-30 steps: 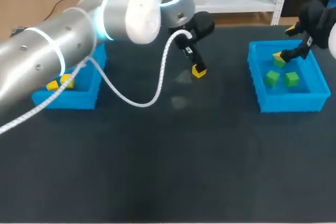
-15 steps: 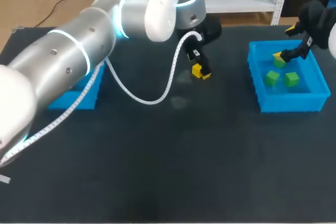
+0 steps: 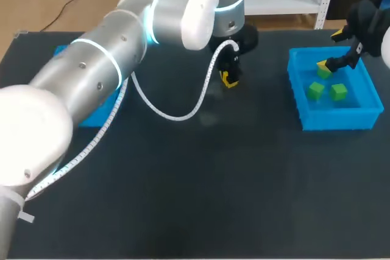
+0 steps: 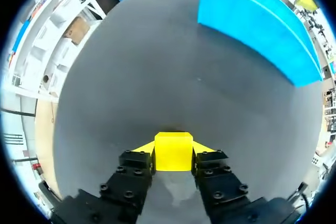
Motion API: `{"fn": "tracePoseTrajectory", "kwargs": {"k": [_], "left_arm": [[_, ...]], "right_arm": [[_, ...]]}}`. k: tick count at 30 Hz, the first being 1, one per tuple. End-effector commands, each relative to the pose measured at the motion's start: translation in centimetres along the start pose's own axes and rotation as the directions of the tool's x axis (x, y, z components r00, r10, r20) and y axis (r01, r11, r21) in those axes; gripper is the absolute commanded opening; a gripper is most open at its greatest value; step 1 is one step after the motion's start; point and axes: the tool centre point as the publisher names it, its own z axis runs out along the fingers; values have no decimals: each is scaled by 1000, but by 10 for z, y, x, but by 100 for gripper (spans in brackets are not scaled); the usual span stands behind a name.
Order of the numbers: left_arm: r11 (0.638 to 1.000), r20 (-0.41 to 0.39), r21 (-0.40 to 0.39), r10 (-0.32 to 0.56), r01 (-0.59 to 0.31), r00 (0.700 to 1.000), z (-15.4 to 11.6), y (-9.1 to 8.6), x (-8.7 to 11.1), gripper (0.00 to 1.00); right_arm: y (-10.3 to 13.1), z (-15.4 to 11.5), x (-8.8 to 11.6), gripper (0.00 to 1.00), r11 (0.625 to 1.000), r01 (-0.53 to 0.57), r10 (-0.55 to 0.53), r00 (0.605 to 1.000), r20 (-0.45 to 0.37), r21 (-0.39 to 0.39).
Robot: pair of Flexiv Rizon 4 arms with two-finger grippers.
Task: Put the green cubes in the right bin and the yellow cubes in the left bin.
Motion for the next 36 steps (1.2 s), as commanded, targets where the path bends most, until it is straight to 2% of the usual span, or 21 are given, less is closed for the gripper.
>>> {"fn": "tracePoseTrajectory", "kwargs": {"k": [1, 6, 9, 16, 22, 25, 30, 36], "left_arm": [[999, 46, -46, -14, 16, 999, -28, 2, 17, 0], [986, 132, -135, -80, 98, 988, -72, 19, 53, 0], [957, 178, -222, -146, 185, 973, -98, 33, 86, 0], [859, 230, -312, -346, 405, 910, -140, 67, 190, 0], [749, 218, -374, -503, 548, 836, -153, 78, 281, 0], [705, 218, -363, -572, 610, 791, -151, 79, 319, 0], [667, 207, -346, -631, 660, 747, -139, 71, 355, 0], [651, 163, -354, -664, 671, 730, -119, 66, 371, 0]], "right_arm": [[1, -1, 0, 100, 1000, 0, 0, 1000, 0, 1], [1, -1, 0, 100, 1000, 0, 0, 1000, 0, 1], [1, -1, 0, 100, 1000, 0, 0, 1000, 0, 1], [1, -1, 0, 100, 1000, 0, 0, 1000, 0, 1], [1, -1, 0, 100, 1000, 0, 0, 1000, 0, 1], [1, -1, 0, 100, 1000, 0, 0, 1000, 0, 1], [1, -1, 0, 100, 1000, 0, 0, 1000, 0, 1], [1, -1, 0, 100, 1000, 0, 0, 1000, 0, 1]]}}
